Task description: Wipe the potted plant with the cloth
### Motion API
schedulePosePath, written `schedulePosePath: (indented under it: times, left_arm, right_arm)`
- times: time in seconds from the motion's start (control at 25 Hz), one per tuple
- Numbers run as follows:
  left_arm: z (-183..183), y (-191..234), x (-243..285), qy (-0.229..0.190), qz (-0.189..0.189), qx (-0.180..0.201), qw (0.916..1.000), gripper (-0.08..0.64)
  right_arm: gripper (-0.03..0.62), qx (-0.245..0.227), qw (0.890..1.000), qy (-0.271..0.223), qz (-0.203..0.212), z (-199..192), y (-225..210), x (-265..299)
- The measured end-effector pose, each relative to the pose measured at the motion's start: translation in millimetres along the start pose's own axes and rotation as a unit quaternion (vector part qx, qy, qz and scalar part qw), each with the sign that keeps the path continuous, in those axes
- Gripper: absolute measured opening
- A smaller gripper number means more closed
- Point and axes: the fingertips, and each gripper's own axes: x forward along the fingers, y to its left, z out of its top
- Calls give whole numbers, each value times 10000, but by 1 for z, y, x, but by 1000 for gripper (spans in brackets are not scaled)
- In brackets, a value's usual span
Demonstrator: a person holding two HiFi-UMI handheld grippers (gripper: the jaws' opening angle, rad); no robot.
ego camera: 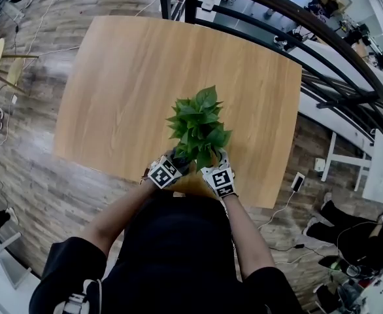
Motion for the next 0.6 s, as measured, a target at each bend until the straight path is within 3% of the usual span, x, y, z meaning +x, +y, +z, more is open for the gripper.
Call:
schedulePosePath:
  times: [0.24, 0.4, 0.6]
  left_arm:
    - [-6, 30, -11, -139, 385, -485, 9980, 146]
    - [-1, 56, -22, -249, 804, -444, 9955, 146]
    - [9, 70, -25, -253, 899, -233, 9954, 146]
  right_arm:
    - [278, -458, 9979, 189, 408, -14, 33, -6]
    - [279, -63, 9998, 131, -110, -12, -3, -7]
    - [281, -880, 9954, 270, 259, 7, -2, 6]
